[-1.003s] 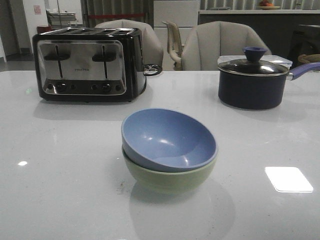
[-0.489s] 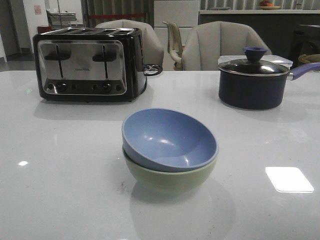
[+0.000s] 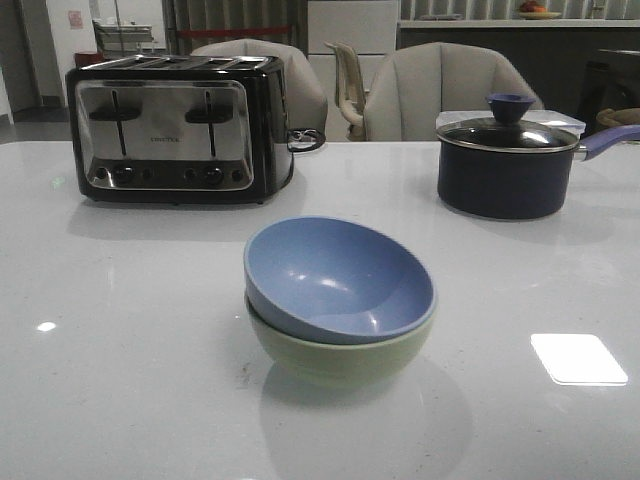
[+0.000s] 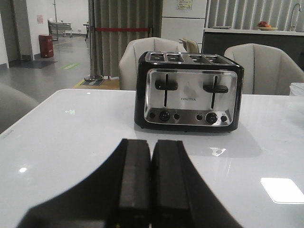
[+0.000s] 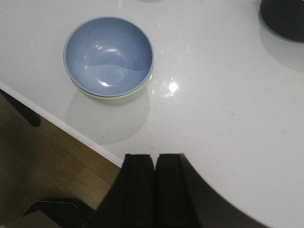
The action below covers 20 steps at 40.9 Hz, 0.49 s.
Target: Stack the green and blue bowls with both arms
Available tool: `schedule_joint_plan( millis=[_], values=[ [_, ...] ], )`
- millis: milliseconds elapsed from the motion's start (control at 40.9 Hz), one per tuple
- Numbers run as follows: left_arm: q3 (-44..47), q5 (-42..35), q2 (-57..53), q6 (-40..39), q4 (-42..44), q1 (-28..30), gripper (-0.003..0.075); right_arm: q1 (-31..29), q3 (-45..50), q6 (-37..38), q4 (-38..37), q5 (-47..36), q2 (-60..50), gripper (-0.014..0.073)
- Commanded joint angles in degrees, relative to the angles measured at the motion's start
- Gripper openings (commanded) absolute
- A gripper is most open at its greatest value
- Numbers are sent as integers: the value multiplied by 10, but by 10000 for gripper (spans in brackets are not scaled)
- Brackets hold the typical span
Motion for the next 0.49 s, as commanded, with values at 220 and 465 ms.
schedule_joint_plan(
  millis=[220, 465],
  values=[
    [11, -51, -12, -6, -4, 1, 101, -125, 121, -19, -39, -177, -128, 34],
    [11, -51, -12, -6, -4, 1, 101, -233, 309, -18, -37, -416, -276, 34]
  ],
)
